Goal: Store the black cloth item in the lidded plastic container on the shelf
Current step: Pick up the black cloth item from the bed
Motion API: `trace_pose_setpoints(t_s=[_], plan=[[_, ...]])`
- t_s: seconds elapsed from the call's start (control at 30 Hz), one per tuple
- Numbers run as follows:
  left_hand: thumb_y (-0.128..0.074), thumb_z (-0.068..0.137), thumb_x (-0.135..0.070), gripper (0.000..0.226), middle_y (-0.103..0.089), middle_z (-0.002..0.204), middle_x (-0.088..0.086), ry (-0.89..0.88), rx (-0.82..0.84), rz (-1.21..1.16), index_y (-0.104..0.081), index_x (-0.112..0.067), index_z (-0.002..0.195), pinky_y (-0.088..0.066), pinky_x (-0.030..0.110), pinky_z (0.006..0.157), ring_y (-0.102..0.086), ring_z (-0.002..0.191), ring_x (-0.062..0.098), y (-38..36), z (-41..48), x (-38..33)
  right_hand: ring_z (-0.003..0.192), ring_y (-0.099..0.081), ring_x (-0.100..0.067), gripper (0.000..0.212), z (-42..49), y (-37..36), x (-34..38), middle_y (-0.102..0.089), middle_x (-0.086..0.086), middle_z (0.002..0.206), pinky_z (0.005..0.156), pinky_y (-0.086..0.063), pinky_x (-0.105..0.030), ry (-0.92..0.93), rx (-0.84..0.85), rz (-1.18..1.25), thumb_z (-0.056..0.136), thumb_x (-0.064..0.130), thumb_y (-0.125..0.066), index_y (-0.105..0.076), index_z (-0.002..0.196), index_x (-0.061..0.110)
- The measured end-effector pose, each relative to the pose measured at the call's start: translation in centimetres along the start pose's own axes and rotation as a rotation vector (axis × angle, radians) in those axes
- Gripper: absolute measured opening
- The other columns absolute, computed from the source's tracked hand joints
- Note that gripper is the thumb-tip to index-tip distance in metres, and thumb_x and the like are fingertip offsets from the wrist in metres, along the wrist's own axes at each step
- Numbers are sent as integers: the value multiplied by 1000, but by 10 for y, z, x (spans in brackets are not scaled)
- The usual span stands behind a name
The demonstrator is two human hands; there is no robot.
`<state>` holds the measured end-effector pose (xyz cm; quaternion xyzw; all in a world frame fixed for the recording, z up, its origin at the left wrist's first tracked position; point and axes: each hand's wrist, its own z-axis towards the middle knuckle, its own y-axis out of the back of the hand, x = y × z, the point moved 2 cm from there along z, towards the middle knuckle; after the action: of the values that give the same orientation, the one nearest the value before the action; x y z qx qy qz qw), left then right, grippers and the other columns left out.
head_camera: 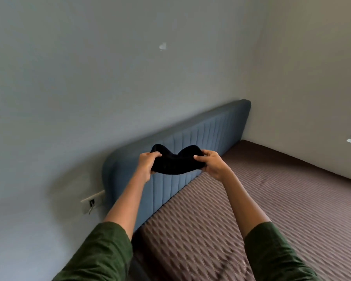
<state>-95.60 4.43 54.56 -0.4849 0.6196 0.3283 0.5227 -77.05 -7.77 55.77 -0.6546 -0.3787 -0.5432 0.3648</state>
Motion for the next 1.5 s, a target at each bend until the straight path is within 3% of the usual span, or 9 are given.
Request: trace_pose_setpoints(t_s=[0.17, 0.37, 0.43, 0.53, 0.73, 1.0, 1.1, 1.23, 1.5], plan=[[-67, 75, -12, 13, -60, 77, 10, -71, -181, -29, -58, -12, 66, -45, 33, 68, -58, 84, 27, 85, 0, -23, 90, -67, -20, 34, 35, -75, 7, -69, -10, 100, 76, -60, -27, 45, 176, -49, 87, 1, -63, -58, 120, -5], [-65, 81, -5, 7, -65, 87, 12, -111, -346, -43, -64, -8, 87, -49, 28, 63, -62, 81, 24, 214, -44, -53, 98, -63, -28, 35, 58, -213, 15, -65, -16, 106, 97, -47, -45, 99, 472, -121, 86, 0, -63, -59, 121, -4], [-64, 82, -4, 18, -66, 89, 12, -122, -415, -50, -64, -6, 100, -51, 30, 67, -63, 81, 22, 251, -65, -61, 92, -63, -25, 35, 60, -259, 17, -65, -15, 102, 90, -51, -40, 114, 570, -135, 87, -1, -62, -58, 121, -5], [-66, 81, -8, 31, -68, 108, 16, -135, -576, -29, -64, -3, 111, -55, 37, 84, -65, 101, 28, 304, -101, -68, 78, -69, -14, 34, 55, -331, 21, -70, -9, 91, 74, -58, -24, 135, 731, -148, 85, -1, -63, -60, 119, -6], [-68, 79, -17, 25, -71, 108, 9, -206, -915, 34, -69, -11, 104, -56, 40, 87, -66, 100, 23, 380, -184, -83, 94, -72, -18, 23, 10, -450, 34, -75, -8, 99, 81, -58, -25, 170, 1094, -106, 87, 3, -62, -69, 109, 8], [-66, 83, -16, 34, -69, 110, 12, -219, -1338, 61, -65, -8, 115, -55, 41, 89, -65, 103, 28, 441, -278, -87, 98, -71, -20, 22, -53, -579, 32, -73, -9, 103, 81, -58, -25, 207, 1465, -79, 89, 7, -60, -68, 110, 9], [-67, 82, -14, 32, -69, 110, 13, -205, -1508, 39, -66, -6, 113, -54, 36, 82, -64, 102, 28, 452, -303, -94, 104, -69, -22, 28, -74, -626, 36, -72, -10, 107, 86, -57, -29, 192, 1586, -74, 89, 8, -62, -65, 116, 7], [-71, 79, -10, 31, -68, 110, 16, -213, -1704, -14, -66, -4, 109, -55, 40, 87, -65, 101, 29, 459, -339, -102, 104, -68, -23, 31, -108, -679, 48, -69, -18, 114, 82, -58, -25, 165, 1780, -41, 88, 4, -62, -62, 118, 0], [-74, 76, -5, 45, -65, 118, 15, -210, -2043, -21, -61, -1, 119, -54, 36, 85, -63, 102, 27, 440, -422, -105, 107, -65, -30, 49, -211, -741, 58, -63, -20, 121, 88, -56, -34, 171, 1980, -50, 82, 3, -70, -53, 128, -4]])
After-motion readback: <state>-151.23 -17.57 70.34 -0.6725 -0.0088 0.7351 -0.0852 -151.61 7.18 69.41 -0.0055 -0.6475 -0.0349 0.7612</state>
